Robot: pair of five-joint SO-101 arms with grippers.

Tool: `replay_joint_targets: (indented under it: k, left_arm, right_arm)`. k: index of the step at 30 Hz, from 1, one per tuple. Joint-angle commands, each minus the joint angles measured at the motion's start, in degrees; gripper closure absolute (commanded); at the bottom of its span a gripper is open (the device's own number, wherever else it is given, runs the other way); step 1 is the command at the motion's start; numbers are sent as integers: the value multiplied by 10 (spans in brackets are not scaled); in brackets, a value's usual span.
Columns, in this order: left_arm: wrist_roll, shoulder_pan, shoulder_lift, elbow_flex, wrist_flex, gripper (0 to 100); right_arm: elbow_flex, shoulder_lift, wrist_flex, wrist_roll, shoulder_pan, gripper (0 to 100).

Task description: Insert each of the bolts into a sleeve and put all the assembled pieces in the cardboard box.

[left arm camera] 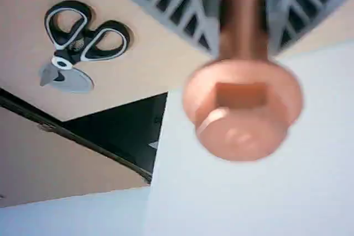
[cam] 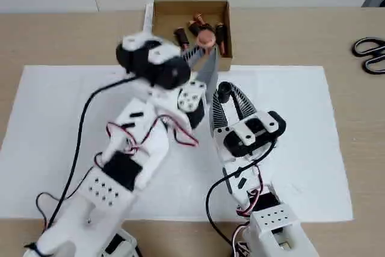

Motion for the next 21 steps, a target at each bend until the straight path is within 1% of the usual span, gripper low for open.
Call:
replay_joint_targets:
  k: [1, 5, 9, 13, 17, 21]
  left_arm:
    - [-4, 21, -60, 3, 2, 993]
    - [-4, 52, -74, 15, 4, 993]
    - [-3, 54, -74, 39, 23, 993]
    - [16, 47, -75, 41, 30, 993]
    - [15, 25, -74, 42, 30, 993]
    - [15, 23, -74, 44, 30, 993]
  right_arm:
    - [4, -9, 43, -20, -1, 994]
    - [4, -9, 58, -48, -1, 994]
    - [4, -10, 56, -47, 0, 994]
    - [-1, -11, 46, -10, -1, 994]
    - [4, -10, -29, 37, -1, 994]
    - [4, -10, -42, 50, -13, 994]
